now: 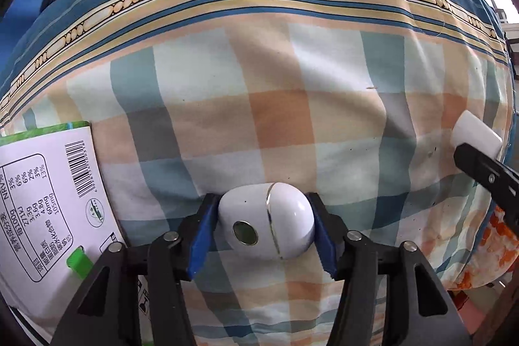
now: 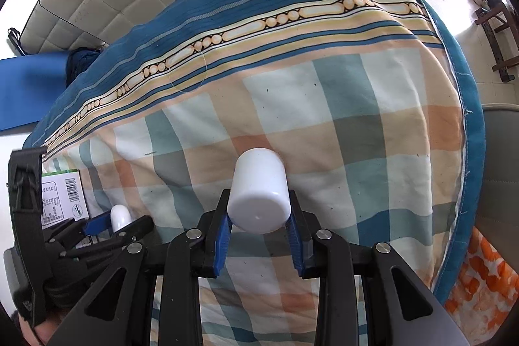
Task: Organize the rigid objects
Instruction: 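Grasp the white egg-shaped case with the left tool while the right tool grasps the white bottle, then carry the egg-shaped case with the left tool while the right tool carries the bottle over the box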
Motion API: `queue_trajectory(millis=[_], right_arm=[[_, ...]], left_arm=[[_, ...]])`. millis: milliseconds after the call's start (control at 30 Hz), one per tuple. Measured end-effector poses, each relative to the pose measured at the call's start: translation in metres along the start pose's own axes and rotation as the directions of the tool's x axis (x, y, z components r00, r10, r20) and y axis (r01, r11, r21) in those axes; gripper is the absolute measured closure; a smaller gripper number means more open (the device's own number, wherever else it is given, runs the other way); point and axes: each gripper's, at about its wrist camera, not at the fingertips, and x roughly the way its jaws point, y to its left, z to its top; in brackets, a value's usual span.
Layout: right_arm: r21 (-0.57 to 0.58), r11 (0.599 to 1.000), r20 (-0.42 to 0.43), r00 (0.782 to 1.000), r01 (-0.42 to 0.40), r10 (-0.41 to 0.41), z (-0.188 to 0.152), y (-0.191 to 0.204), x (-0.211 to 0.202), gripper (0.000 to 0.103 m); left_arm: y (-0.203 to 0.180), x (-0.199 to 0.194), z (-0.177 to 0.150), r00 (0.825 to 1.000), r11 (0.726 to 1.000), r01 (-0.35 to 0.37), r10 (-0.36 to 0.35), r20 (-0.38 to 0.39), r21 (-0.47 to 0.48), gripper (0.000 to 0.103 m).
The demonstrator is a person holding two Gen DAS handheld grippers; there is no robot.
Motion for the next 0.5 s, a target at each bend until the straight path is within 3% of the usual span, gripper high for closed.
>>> queue_trajectory(millis=[200, 500], right_arm=[[-0.015, 1.0, 0.001, 1.0, 0.003, -0.003, -0.014, -0.001, -0.008, 0.07], [-0.036, 0.999, -0.002, 1.0, 0.004, -0.004, -0.032, 0.007, -0.01, 0.07]], left_arm=[[-0.02, 0.004, -0.001, 0.999, 0.999, -0.034, 0.034, -0.014, 0.018, 0.044], [-0.023, -0.006, -0.013, 0.998, 0.999, -0.04, 0.039, 0.053, 0.015, 0.048]])
